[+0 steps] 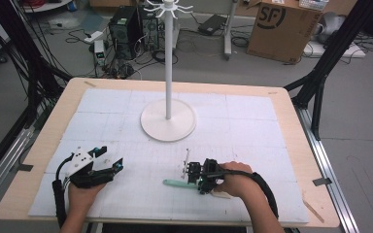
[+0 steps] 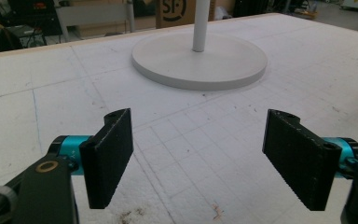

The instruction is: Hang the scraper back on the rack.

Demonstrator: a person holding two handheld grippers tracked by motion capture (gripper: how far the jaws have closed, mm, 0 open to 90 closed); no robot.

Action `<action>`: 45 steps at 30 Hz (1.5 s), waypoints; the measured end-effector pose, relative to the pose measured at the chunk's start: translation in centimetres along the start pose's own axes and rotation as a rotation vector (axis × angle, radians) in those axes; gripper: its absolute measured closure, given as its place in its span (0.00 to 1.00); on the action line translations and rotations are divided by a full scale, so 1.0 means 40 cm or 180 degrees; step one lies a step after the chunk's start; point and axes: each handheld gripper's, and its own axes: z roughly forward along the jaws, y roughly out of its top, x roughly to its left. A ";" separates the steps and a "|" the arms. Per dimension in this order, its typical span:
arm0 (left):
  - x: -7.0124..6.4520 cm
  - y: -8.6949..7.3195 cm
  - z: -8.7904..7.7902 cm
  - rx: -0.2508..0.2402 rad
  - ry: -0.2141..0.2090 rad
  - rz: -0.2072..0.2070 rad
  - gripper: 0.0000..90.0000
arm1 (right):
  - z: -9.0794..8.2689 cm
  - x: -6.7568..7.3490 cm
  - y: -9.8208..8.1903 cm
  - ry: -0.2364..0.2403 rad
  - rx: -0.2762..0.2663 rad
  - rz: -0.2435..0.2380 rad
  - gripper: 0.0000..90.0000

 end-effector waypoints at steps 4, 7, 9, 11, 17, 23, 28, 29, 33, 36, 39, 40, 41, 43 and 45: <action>0.000 0.000 0.000 0.0005 0.0000 0.0001 0.28 | 0.000 0.000 0.000 0.0004 -0.0002 -0.0006 0.89; 0.000 0.000 0.000 0.0002 0.0001 0.0001 0.28 | 0.000 -0.001 -0.003 -0.0026 -0.0038 -0.0038 0.89; 0.000 0.000 0.000 0.0002 0.0000 0.0001 0.28 | -0.001 -0.001 -0.008 0.0014 -0.0070 0.0001 0.89; 0.000 0.000 0.000 0.0000 0.0001 0.0002 0.28 | -0.001 -0.004 -0.016 0.0018 -0.0145 0.0016 0.89; 0.000 0.000 0.000 0.0005 0.0000 0.0002 0.28 | -0.003 -0.005 -0.040 0.0026 -0.0340 0.0073 0.89; 0.000 0.000 0.000 0.0010 -0.0004 0.0003 0.28 | -0.014 -0.009 -0.061 0.0042 -0.0650 0.0088 0.89; 0.000 0.000 0.000 0.0014 -0.0002 0.0005 0.28 | -0.020 -0.008 -0.075 0.0057 -0.0873 0.0104 0.89; 0.000 0.000 0.000 0.0014 -0.0002 0.0005 0.28 | -0.021 -0.008 -0.078 0.0056 -0.0914 0.0100 0.89; 0.000 0.000 0.000 0.0013 0.0000 0.0006 0.28 | -0.031 -0.010 -0.089 0.0081 -0.1104 0.0107 0.89; 0.000 0.000 0.001 0.0019 0.0003 0.0005 0.28 | -0.037 -0.008 -0.099 0.0033 -0.1262 0.0153 0.89; -0.001 0.000 0.000 0.0018 0.0002 0.0003 0.28 | -0.040 -0.010 -0.106 -0.0024 -0.1372 0.0183 0.89; 0.000 0.000 0.000 0.0020 0.0003 0.0006 0.28 | -0.041 -0.010 -0.109 -0.0024 -0.1406 0.0182 0.89; 0.000 0.000 0.000 0.0019 0.0003 0.0006 0.28 | -0.043 -0.011 -0.111 -0.0014 -0.1463 0.0161 0.89; 0.000 0.000 0.001 0.0018 0.0001 0.0005 0.28 | -0.049 -0.009 -0.115 0.0010 -0.1541 0.0172 0.89; 0.000 0.000 0.001 0.0018 0.0002 0.0005 0.28 | -0.055 -0.008 -0.119 0.0015 -0.1591 0.0173 0.89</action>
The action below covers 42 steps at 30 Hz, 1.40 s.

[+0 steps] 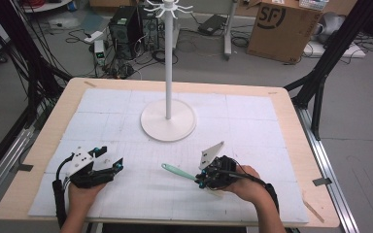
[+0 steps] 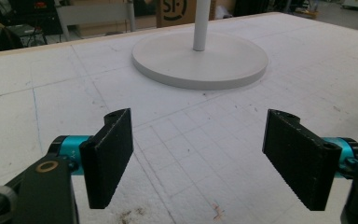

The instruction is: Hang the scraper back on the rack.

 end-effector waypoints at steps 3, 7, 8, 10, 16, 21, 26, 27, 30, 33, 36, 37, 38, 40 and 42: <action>0.000 0.000 0.000 0.0002 0.0001 0.0001 0.28 | -0.012 0.004 0.000 -0.0076 -0.0091 -0.0007 0.89; 0.000 0.000 0.000 0.0002 0.0001 0.0001 0.28 | -0.027 0.005 -0.006 -0.0126 -0.0334 -0.0006 0.89; 0.000 0.000 0.000 0.0003 0.0003 0.0001 0.28 | -0.028 0.005 -0.009 -0.0120 -0.0390 -0.0012 0.89; 0.000 0.000 0.000 0.0002 0.0003 0.0003 0.28 | -0.031 0.006 -0.014 -0.0118 -0.0459 0.0016 0.89; 0.000 0.000 0.000 0.0003 0.0004 0.0000 0.28 | -0.038 0.005 -0.032 -0.0083 -0.0829 0.0047 0.89; 0.000 0.000 0.000 0.0000 -0.0001 0.0000 0.28 | -0.043 0.006 -0.049 -0.0172 -0.1089 0.0086 0.89; 0.000 0.000 0.000 0.0003 0.0000 0.0005 0.28 | -0.046 0.009 -0.065 -0.0160 -0.1317 0.0137 0.89; 0.000 0.000 0.000 0.0004 0.0001 0.0008 0.28 | -0.046 0.009 -0.069 -0.0194 -0.1352 0.0144 0.89; 0.000 0.000 0.001 0.0007 0.0000 0.0011 0.28 | -0.047 0.010 -0.079 -0.0244 -0.1488 0.0171 0.89; 0.000 0.000 0.001 0.0004 -0.0002 0.0008 0.28 | -0.051 0.008 -0.086 -0.0301 -0.1588 0.0233 0.89; 0.000 0.000 0.001 0.0003 -0.0003 0.0006 0.28 | -0.053 0.009 -0.092 -0.0303 -0.1674 0.0263 0.89; 0.000 0.000 0.001 0.0004 -0.0004 0.0008 0.28 | -0.053 0.008 -0.093 -0.0316 -0.1690 0.0257 0.89; 0.000 0.000 0.001 0.0004 -0.0005 0.0008 0.28 | -0.052 0.009 -0.095 -0.0315 -0.1700 0.0275 0.89; 0.000 0.000 0.001 0.0005 -0.0004 0.0008 0.28 | -0.053 0.009 -0.098 -0.0359 -0.1733 0.0288 0.89; 0.000 0.000 0.001 0.0006 -0.0005 0.0009 0.28 | -0.056 0.009 -0.102 -0.0392 -0.1796 0.0317 0.89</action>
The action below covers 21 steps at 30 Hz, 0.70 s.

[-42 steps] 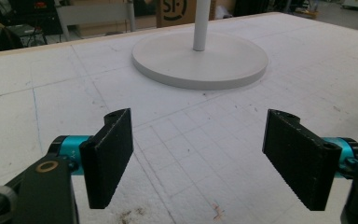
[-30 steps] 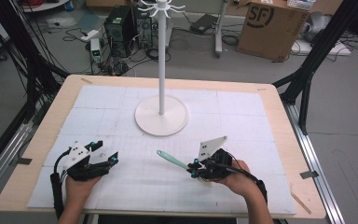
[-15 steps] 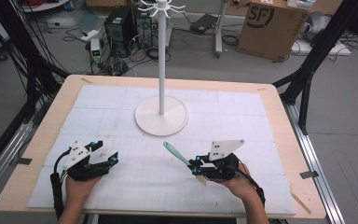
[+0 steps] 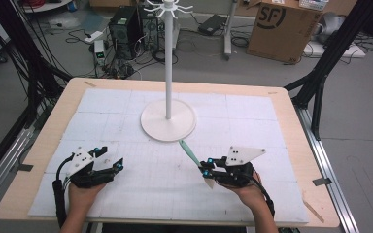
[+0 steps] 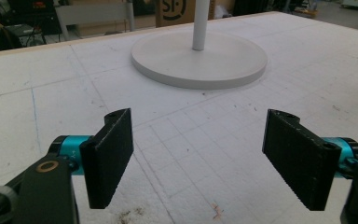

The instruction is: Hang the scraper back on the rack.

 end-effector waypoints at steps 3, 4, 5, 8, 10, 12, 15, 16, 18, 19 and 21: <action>0.000 0.000 0.000 -0.0001 0.0001 -0.0002 0.28 | -0.010 0.000 -0.001 -0.0039 -0.0118 0.0046 0.89; 0.000 0.000 0.000 0.0000 0.0002 -0.0001 0.28 | -0.013 0.001 -0.001 -0.0069 -0.0159 0.0046 0.89; -0.001 0.000 0.000 -0.0001 -0.0003 0.0001 0.28 | -0.016 0.000 -0.002 -0.0128 -0.0194 0.0034 0.89; -0.001 0.000 0.001 0.0003 -0.0003 0.0003 0.28 | -0.021 -0.001 -0.007 -0.0179 -0.0272 0.0094 0.89; -0.001 0.000 0.001 0.0006 -0.0008 0.0000 0.28 | -0.022 -0.001 -0.011 -0.0240 -0.0305 0.0101 0.89; -0.001 0.000 0.001 0.0001 -0.0004 -0.0001 0.28 | -0.024 -0.001 -0.015 -0.0308 -0.0344 0.0133 0.89; -0.001 0.000 0.001 0.0004 -0.0008 -0.0003 0.28 | -0.030 0.000 -0.020 -0.0439 -0.0473 0.0172 0.89; -0.001 0.000 0.001 0.0006 -0.0008 -0.0002 0.28 | -0.032 0.000 -0.021 -0.0482 -0.0511 0.0184 0.89; -0.001 0.000 0.001 0.0008 -0.0009 -0.0001 0.28 | -0.038 0.001 -0.024 -0.0562 -0.0593 0.0219 0.89; -0.001 0.000 0.001 0.0010 -0.0014 -0.0004 0.28 | -0.041 0.001 -0.025 -0.0620 -0.0630 0.0228 0.89; -0.001 0.000 0.001 0.0014 -0.0014 -0.0003 0.28 | -0.047 0.000 -0.026 -0.0707 -0.0713 0.0262 0.89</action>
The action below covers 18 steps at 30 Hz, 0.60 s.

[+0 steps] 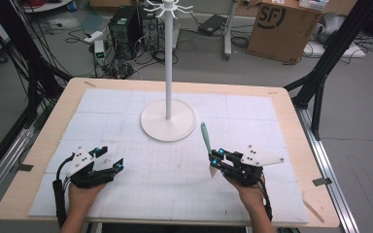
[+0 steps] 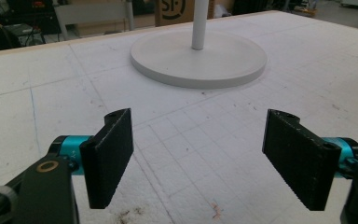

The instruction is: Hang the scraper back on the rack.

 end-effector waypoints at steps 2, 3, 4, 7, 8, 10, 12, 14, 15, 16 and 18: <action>0.000 0.000 0.000 0.0000 0.0004 0.0002 0.28 | -0.007 -0.003 -0.001 -0.0075 -0.0078 0.0036 0.89; 0.000 0.000 0.000 0.0002 0.0003 0.0007 0.28 | -0.010 -0.003 -0.002 -0.0127 -0.0112 0.0040 0.89; 0.000 0.000 0.001 -0.0001 0.0005 0.0005 0.28 | -0.013 -0.003 -0.003 -0.0165 -0.0129 0.0047 0.89; 0.000 0.000 0.001 -0.0002 0.0006 0.0006 0.28 | -0.019 -0.004 -0.008 -0.0318 -0.0194 0.0060 0.89; 0.000 0.000 0.001 -0.0001 0.0007 0.0007 0.28 | -0.020 -0.004 -0.010 -0.0376 -0.0215 0.0063 0.89; 0.000 0.000 0.001 0.0000 0.0008 0.0007 0.28 | -0.023 -0.003 -0.012 -0.0463 -0.0248 0.0067 0.89; -0.001 0.000 0.001 -0.0002 0.0007 0.0007 0.28 | -0.027 -0.004 -0.014 -0.0539 -0.0298 0.0079 0.89; -0.001 0.000 0.001 -0.0005 0.0002 0.0004 0.28 | -0.031 -0.005 -0.016 -0.0605 -0.0328 0.0095 0.89; -0.001 0.000 0.001 -0.0004 -0.0002 0.0003 0.28 | -0.032 -0.005 -0.017 -0.0637 -0.0331 0.0108 0.89; -0.001 0.000 0.001 -0.0005 -0.0003 0.0003 0.28 | -0.034 -0.006 -0.018 -0.0676 -0.0337 0.0095 0.89; -0.001 0.000 0.001 -0.0005 -0.0002 0.0003 0.28 | -0.036 -0.009 -0.021 -0.0695 -0.0351 0.0111 0.89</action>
